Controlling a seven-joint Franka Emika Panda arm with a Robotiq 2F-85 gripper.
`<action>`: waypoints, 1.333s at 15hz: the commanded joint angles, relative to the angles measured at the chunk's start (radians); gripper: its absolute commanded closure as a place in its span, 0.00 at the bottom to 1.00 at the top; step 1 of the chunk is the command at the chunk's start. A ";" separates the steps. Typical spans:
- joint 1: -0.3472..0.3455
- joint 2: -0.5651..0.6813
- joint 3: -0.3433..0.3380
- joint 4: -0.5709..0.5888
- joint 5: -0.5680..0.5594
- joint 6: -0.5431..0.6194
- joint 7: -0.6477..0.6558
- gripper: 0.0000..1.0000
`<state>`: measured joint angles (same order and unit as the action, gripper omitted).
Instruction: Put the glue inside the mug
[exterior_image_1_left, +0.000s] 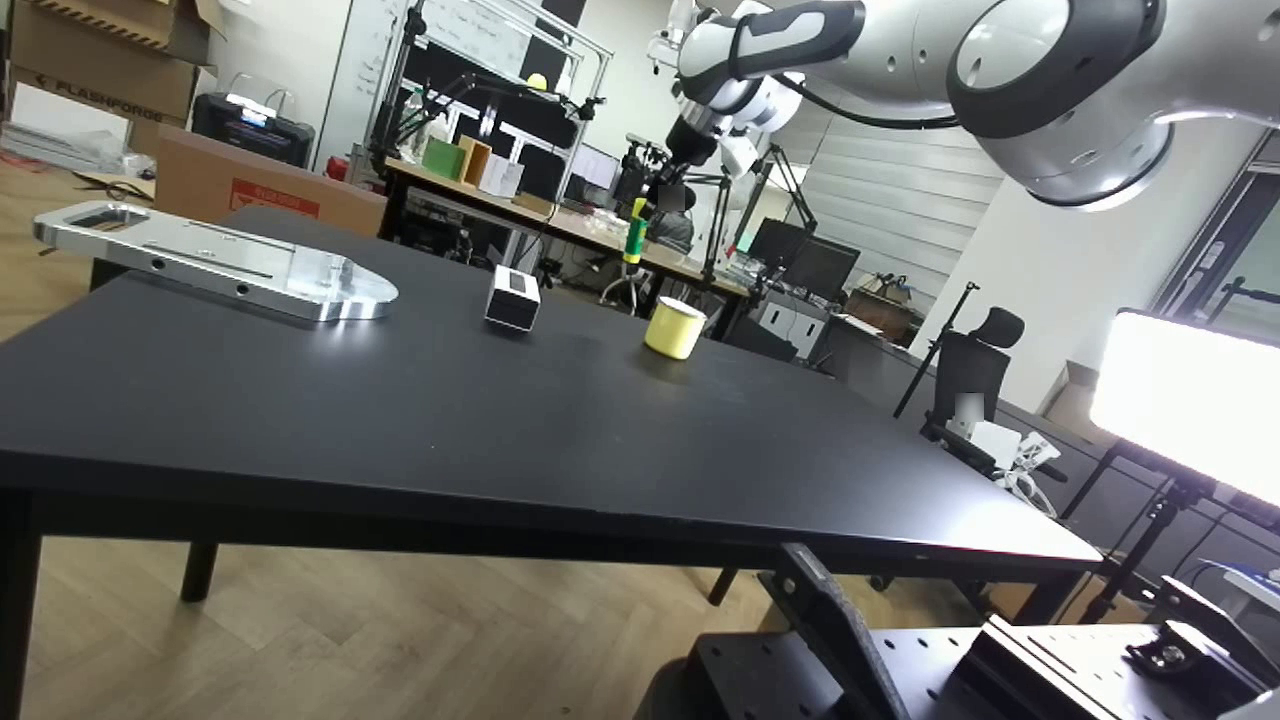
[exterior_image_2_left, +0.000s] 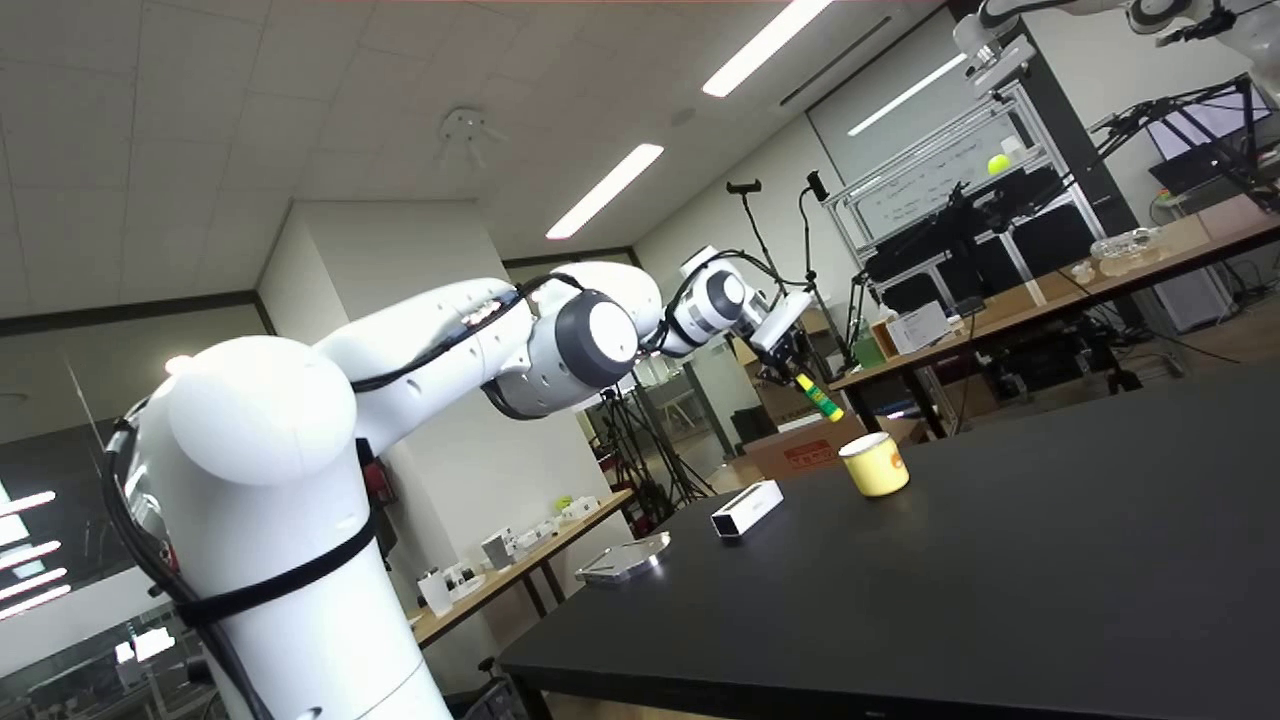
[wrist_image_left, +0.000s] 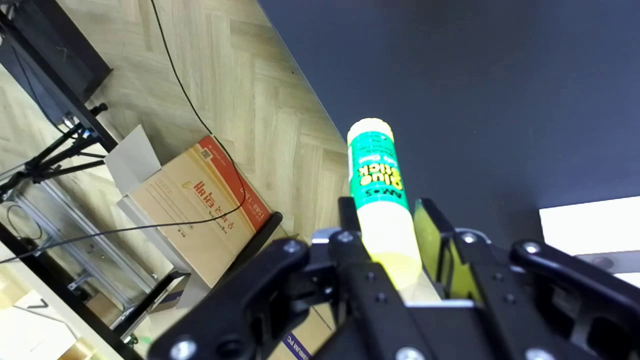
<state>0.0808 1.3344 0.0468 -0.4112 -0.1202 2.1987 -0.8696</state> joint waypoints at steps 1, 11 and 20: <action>-0.015 -0.060 -0.028 -0.036 -0.010 -0.082 0.034 0.92; -0.073 -0.051 -0.012 -0.033 0.017 -0.244 0.019 0.92; -0.094 -0.027 0.001 -0.022 0.034 -0.270 0.006 0.92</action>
<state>0.0006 1.3033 0.0328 -0.4342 -0.1052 1.9267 -0.8682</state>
